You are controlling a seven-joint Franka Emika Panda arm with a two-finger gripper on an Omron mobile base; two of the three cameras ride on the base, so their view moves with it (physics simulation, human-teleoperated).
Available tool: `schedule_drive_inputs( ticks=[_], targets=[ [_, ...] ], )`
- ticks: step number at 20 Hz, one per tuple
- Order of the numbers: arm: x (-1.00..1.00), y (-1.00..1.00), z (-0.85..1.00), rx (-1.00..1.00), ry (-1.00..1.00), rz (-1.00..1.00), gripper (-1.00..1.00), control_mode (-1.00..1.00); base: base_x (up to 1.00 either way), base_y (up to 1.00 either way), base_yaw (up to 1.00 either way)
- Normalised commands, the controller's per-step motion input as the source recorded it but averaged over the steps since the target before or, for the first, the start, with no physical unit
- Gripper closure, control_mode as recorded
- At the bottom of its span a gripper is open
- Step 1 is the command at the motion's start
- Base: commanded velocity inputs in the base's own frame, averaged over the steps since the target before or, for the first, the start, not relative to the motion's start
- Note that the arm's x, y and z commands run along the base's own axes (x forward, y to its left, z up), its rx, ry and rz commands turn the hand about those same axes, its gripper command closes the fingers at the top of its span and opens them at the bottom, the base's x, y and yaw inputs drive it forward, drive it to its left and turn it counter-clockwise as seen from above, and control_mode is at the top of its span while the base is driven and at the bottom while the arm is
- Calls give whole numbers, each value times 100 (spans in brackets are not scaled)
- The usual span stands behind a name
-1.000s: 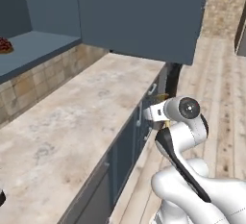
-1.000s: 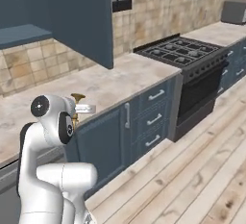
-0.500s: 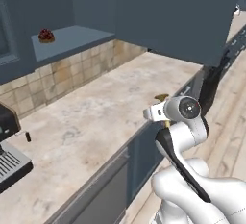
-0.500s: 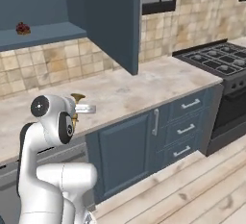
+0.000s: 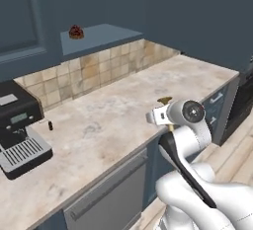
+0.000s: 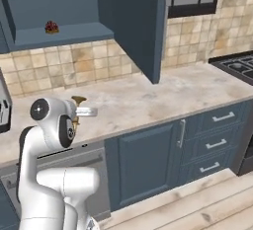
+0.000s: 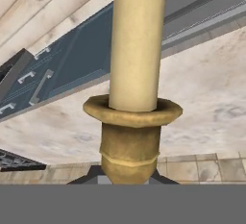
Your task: Pick the candle and candle from the dining table and place them in the open cabinet. Close the cabinet after placing the objects.
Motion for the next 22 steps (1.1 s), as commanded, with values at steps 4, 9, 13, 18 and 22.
schedule_drive_inputs(
  ticks=[4, 9, 13, 18, 22],
  targets=[
    [0, 0, 0, 0, 0, 0, 100, 100, 0, -46, 23],
    [0, 0, 0, 0, 0, 0, 100, 100, 0, -50, 22],
    [0, 0, 0, 0, 0, 0, 100, 100, 0, -42, 22],
    [0, 0, 0, 0, 0, 0, 100, 100, 0, -21, 24],
    [0, 0, 0, 0, 0, 0, 100, 100, 0, -5, 28]
  ],
)
